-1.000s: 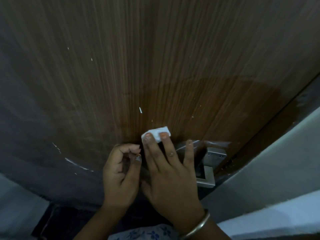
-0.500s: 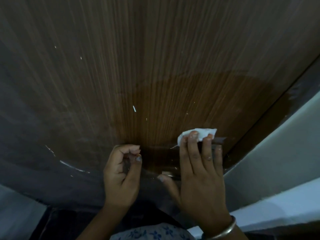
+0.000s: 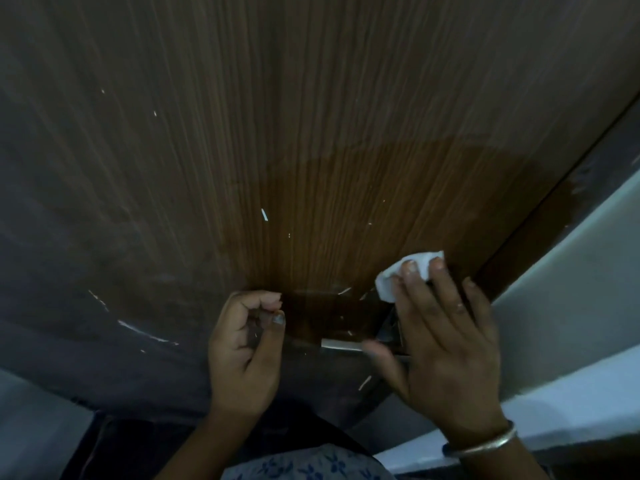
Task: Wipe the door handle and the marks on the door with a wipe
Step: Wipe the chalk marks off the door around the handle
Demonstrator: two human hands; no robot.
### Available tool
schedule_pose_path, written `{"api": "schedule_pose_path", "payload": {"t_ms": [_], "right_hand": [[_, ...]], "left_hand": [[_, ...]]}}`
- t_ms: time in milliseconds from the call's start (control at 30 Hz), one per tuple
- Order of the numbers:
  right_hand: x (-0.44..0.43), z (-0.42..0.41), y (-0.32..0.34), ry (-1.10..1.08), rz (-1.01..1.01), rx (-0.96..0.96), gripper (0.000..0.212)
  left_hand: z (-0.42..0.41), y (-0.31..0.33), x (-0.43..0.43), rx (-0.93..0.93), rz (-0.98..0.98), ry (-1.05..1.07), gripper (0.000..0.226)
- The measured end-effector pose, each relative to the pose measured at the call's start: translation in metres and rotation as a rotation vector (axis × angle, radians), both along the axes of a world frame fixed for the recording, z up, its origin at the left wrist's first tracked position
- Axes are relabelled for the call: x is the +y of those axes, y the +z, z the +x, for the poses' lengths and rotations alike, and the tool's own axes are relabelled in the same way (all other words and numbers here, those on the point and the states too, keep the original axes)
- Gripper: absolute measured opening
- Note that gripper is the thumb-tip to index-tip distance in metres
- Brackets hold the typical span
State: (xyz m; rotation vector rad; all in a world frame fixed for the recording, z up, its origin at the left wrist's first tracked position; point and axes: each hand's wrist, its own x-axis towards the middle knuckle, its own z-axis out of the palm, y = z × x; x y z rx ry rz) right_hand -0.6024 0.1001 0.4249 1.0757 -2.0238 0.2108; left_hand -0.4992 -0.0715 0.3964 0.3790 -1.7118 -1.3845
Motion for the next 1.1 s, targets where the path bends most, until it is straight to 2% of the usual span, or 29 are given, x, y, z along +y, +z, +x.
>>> {"api": "schedule_pose_path", "payload": {"t_ms": [133,300,400,500,633,733,900,1100], "right_hand": [[0.014,-0.01,-0.002,-0.132,-0.126,0.08,0.059],[0.002,0.008,-0.019,-0.303,-0.142,-0.087,0.084],[-0.012,0.017,-0.022,-0.269,-0.086,-0.117,0.085],[-0.023,0.024,-0.022,-0.19,0.001,-0.07,0.08],[-0.035,0.034,-0.019,-0.172,0.089,-0.03,0.071],[-0.038,0.046,-0.022,-0.151,0.166,-0.123,0.069],[-0.038,0.059,-0.024,-0.257,0.151,-0.401,0.084],[-0.056,0.064,-0.023,-0.175,0.162,-0.388,0.087]], "left_hand": [[0.004,-0.001,-0.003,0.01,0.028,0.022,0.021],[0.007,-0.001,-0.007,-0.001,0.046,0.029,0.024],[0.005,-0.001,-0.007,-0.009,0.026,0.024,0.024],[0.004,0.0,-0.007,0.004,0.021,-0.009,0.016],[0.001,-0.002,-0.005,0.003,0.01,-0.021,0.017],[0.0,-0.003,-0.004,-0.001,-0.001,-0.011,0.022],[0.006,-0.002,-0.006,0.016,0.027,-0.017,0.016],[0.015,-0.004,-0.011,0.016,0.067,0.029,0.026]]}}
